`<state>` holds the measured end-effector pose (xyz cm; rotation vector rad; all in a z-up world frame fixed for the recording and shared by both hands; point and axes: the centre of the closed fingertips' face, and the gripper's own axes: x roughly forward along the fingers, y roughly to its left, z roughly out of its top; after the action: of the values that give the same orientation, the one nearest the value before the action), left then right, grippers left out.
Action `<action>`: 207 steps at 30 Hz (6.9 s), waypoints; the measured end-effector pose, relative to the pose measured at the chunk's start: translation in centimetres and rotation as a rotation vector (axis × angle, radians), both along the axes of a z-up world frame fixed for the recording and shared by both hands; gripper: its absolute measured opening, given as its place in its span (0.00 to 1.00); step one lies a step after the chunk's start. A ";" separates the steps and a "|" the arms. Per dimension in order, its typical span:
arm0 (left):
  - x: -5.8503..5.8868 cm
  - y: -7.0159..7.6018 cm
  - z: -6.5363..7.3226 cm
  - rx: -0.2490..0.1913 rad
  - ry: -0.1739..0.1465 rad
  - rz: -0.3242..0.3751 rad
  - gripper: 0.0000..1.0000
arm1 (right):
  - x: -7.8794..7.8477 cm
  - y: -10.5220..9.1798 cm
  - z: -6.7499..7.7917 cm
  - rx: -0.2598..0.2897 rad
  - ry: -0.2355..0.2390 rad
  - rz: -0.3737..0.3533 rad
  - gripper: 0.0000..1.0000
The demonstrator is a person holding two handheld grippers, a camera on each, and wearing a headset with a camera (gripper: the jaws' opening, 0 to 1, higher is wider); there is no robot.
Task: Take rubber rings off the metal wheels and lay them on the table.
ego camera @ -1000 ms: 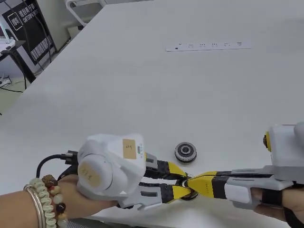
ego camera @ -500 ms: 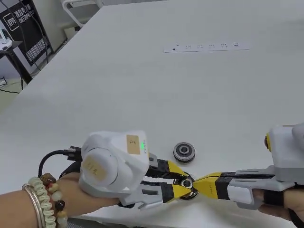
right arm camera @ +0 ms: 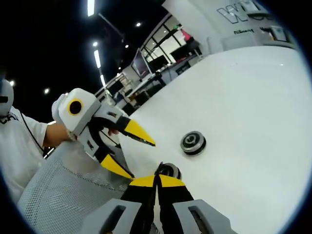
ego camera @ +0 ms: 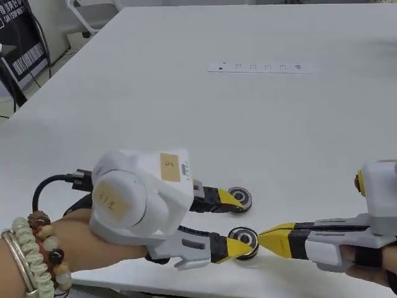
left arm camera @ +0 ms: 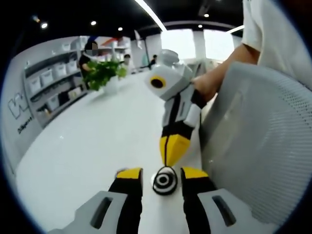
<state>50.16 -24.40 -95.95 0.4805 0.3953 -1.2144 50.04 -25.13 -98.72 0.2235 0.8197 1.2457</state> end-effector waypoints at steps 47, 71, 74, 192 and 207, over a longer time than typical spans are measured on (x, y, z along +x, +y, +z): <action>-1.7 18.7 5.7 -0.046 -0.024 0.288 0.65 | -1.3 3.3 9.8 -0.037 -0.222 -0.139 0.00; -2.7 21.6 6.4 -0.143 -0.033 0.341 0.75 | -0.6 13.3 8.6 -0.120 -0.247 0.112 0.00; -2.6 21.2 6.4 -0.147 -0.027 0.330 0.76 | -0.8 14.2 8.0 -0.119 -0.228 0.145 0.00; -2.5 20.8 5.2 -0.134 0.008 0.395 0.71 | -3.1 10.7 6.9 -0.349 -0.384 0.318 0.32; -2.8 19.7 5.5 -0.115 0.017 0.493 0.71 | -2.9 6.3 12.1 -0.308 -0.505 0.360 0.37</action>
<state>47.39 -4.70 -90.41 0.2517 0.4249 -0.7583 47.09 -18.86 -86.61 -0.4922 0.6098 1.4061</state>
